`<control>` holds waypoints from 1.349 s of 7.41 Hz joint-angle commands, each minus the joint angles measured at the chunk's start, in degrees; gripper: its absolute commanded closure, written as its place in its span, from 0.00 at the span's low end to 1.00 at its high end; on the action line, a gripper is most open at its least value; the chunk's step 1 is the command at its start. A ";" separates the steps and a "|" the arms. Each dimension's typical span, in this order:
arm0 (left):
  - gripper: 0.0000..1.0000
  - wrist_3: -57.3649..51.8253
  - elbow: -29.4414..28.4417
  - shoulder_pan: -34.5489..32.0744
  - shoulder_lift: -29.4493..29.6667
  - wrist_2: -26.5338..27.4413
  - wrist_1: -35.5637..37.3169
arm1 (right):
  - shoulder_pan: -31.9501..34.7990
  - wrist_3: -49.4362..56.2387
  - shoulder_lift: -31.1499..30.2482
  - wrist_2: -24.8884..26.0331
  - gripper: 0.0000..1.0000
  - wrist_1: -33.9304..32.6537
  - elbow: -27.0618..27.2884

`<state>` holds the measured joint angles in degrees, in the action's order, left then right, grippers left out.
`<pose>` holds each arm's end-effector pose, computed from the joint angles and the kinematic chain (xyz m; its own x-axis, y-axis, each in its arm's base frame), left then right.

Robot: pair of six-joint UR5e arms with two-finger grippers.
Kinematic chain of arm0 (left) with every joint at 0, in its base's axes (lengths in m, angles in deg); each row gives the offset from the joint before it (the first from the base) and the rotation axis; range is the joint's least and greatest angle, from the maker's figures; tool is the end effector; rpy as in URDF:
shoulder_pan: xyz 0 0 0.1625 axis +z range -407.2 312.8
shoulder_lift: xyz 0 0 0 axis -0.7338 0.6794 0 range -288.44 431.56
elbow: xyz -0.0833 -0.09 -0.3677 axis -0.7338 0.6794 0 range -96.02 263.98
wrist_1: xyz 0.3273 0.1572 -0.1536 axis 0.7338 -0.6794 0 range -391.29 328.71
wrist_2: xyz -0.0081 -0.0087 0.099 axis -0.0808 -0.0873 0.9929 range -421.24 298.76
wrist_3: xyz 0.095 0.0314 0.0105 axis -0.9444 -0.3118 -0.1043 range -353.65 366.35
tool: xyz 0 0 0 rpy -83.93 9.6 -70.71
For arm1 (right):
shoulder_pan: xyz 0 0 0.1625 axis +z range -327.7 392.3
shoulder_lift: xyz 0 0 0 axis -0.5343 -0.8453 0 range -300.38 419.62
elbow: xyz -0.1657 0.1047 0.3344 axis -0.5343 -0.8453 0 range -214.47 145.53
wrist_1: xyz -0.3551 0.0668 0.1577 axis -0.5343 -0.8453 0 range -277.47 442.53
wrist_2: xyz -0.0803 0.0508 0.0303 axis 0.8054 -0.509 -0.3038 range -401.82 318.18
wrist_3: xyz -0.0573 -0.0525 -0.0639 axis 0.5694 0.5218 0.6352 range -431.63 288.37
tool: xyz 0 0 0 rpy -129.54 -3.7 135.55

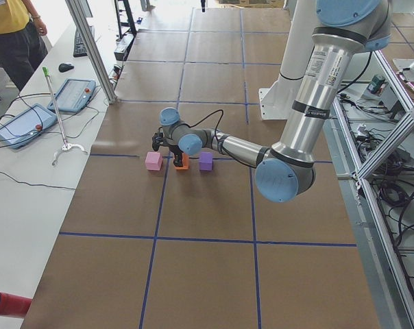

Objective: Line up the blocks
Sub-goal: 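Lower the orange cube between the pink and purple cubes, then open the left gripper and raise it away from the cubes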

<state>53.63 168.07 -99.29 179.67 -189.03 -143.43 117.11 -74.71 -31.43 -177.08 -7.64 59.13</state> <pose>0.3185 -0.5256 0.4620 0.6516 0.0359 -0.7577 -0.0423 0.9990 0.0110 0.0194 -0.4698 0.6002 0.7021 -0.0393 0.7110 0.0526 0.9986 0.0032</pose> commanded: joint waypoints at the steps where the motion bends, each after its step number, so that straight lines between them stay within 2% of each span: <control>1: 0.56 0.01 -0.33 0.32 0.00 0.00 -0.36 | 0.00 0.00 0.00 0.00 0.00 0.00 0.00; 2: 0.44 0.01 -0.25 0.40 0.00 0.00 -0.54 | 0.00 0.00 0.00 0.00 0.00 0.00 0.00; 3: 0.06 0.01 -0.33 0.40 0.00 0.00 -0.54 | 0.00 0.00 0.00 0.00 0.00 0.00 0.00; 4: 0.01 0.01 -0.34 0.49 -0.09 0.00 -0.54 | 0.00 0.00 0.00 0.00 0.00 0.00 0.00; 7: 0.00 0.18 1.93 0.32 -0.09 0.35 -0.36 | 0.00 0.00 0.00 0.00 0.00 -0.09 0.00; 9: 0.00 1.41 15.50 -0.47 -6.46 1.84 0.86 | 0.00 0.00 0.00 0.00 0.00 -0.08 0.00; 10: 0.00 1.41 18.01 -2.82 -7.55 1.85 1.65 | 0.00 0.00 0.00 0.00 0.00 -0.09 0.00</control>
<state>54.89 181.01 -100.17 174.63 -187.55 -142.64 117.11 -74.71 -31.43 -177.08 -7.71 59.13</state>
